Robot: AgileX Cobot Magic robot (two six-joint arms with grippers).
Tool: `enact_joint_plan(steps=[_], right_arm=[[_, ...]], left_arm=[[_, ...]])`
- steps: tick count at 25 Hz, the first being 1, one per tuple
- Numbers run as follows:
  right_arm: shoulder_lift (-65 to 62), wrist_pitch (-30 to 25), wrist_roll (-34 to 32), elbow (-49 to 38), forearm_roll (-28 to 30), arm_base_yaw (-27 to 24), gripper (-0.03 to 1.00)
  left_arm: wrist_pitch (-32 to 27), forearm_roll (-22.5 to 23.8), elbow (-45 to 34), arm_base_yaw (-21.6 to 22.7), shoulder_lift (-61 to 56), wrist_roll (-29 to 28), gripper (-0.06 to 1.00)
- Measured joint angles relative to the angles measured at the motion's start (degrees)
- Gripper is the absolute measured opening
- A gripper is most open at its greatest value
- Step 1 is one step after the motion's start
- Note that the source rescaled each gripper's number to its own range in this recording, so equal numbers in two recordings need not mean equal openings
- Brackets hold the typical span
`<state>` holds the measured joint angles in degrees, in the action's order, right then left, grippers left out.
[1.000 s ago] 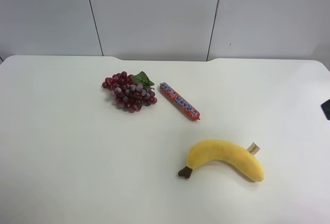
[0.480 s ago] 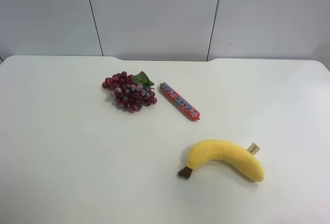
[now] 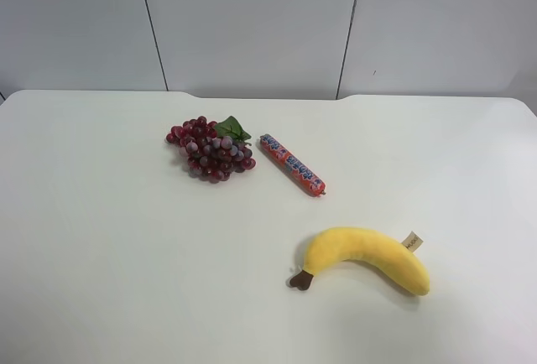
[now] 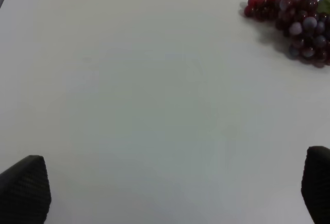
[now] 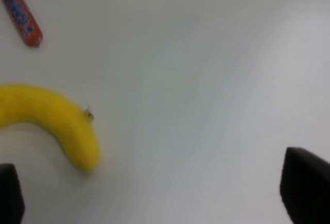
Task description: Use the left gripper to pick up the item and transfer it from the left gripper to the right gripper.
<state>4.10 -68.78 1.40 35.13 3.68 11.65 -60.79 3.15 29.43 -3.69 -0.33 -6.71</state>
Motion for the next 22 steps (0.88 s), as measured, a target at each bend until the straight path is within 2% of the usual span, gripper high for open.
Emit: enact_joint_plan(steps=[7, 22], right_arm=[[-4.25, 6.95, -0.82, -5.6, -2.28, 0.0, 1.0], [-4.25, 7.94, -1.02, -6.16, -2.78, -0.07, 1.0]], left_arm=[[0.0, 0.0, 0.0, 0.0, 0.0, 0.0, 1.0], [0.0, 0.0, 0.0, 0.0, 0.0, 0.0, 1.0]])
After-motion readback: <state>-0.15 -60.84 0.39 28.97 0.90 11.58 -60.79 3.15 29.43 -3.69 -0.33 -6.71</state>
